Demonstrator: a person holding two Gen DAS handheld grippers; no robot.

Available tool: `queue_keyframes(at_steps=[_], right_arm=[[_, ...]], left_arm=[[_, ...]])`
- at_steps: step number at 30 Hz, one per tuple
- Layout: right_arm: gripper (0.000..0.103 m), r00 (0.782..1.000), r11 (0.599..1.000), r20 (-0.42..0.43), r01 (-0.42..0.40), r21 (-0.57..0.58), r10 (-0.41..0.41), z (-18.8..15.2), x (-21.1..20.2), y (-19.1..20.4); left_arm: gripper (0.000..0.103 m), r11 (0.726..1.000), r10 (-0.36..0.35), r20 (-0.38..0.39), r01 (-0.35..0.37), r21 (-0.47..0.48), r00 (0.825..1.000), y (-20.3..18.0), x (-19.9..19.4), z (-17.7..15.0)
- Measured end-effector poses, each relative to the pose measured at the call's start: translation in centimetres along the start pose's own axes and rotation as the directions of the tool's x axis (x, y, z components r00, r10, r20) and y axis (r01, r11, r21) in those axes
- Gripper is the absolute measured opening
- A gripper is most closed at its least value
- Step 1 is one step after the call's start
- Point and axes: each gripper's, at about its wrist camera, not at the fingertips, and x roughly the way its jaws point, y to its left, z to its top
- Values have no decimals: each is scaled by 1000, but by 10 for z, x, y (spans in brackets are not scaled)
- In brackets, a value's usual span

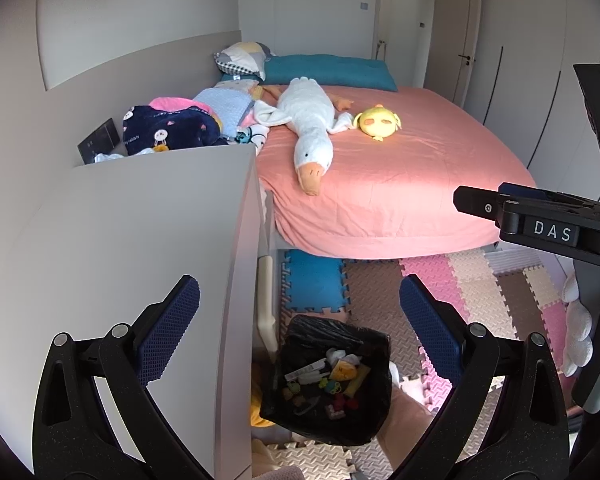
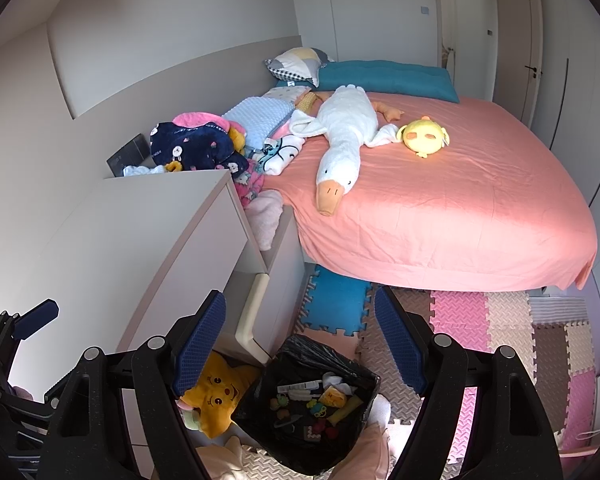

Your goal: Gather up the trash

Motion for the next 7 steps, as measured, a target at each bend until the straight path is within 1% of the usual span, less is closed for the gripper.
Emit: queue_keyframes(at_steps=[7], right_arm=[[77, 1000, 1000, -1, 1, -1, -1, -2, 0, -1]], left_arm=[[96, 1000, 0, -2, 0, -1, 1000, 1, 1, 0]])
